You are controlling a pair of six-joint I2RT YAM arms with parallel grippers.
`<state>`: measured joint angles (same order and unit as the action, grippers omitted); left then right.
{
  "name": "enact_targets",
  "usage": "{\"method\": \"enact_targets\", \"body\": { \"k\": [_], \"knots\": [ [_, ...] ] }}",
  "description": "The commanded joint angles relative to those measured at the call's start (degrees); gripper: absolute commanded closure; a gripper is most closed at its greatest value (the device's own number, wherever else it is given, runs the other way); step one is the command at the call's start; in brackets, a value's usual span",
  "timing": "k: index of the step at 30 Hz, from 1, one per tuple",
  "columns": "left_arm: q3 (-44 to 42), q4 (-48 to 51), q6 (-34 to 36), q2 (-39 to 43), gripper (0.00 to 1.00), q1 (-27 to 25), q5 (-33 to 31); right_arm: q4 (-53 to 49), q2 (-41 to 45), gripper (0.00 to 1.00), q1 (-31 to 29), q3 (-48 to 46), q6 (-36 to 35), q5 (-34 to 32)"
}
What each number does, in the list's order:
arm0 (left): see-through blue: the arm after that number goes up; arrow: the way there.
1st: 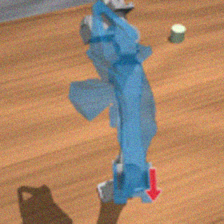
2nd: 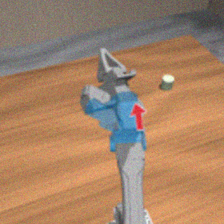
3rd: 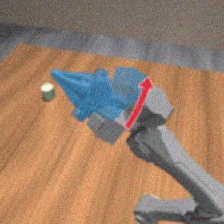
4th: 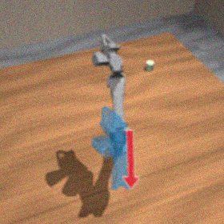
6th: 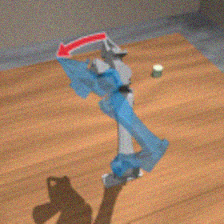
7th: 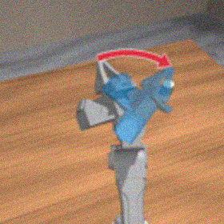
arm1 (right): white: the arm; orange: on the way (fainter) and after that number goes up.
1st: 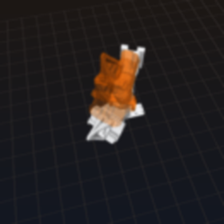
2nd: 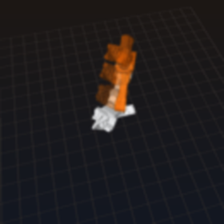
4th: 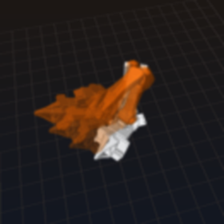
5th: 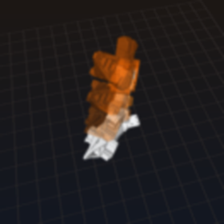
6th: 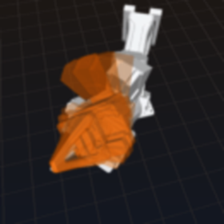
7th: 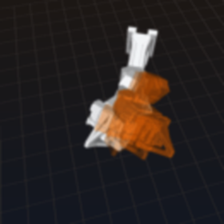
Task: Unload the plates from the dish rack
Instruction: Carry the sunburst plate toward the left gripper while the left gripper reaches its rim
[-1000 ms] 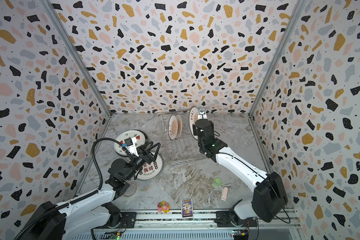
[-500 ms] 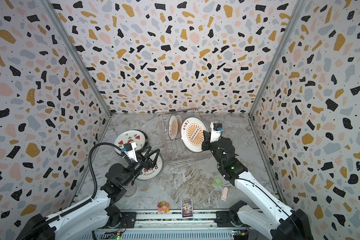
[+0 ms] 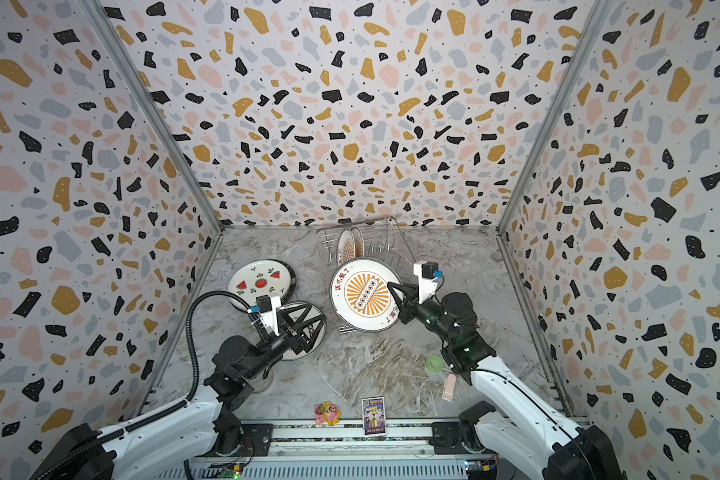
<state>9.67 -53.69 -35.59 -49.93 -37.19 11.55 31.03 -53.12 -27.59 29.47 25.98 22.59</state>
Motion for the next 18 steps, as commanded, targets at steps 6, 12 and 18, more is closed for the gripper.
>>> {"method": "enact_targets", "body": {
  "k": [6,12,18],
  "knots": [
    [1.3,-4.5,1.3,-3.5,0.1,-3.4,-0.5,10.1,-0.8,1.0,0.3,0.1,2.1,6.2],
    [2.5,-6.2,0.5,-6.8,0.3,-4.0,-0.9,11.2,-1.6,1.0,0.2,-0.4,2.3,7.1],
    [2.8,-8.6,-0.7,-9.1,0.49,-4.3,-1.6,13.1,-4.3,1.0,0.3,-0.2,3.3,9.6]
  ]
}}
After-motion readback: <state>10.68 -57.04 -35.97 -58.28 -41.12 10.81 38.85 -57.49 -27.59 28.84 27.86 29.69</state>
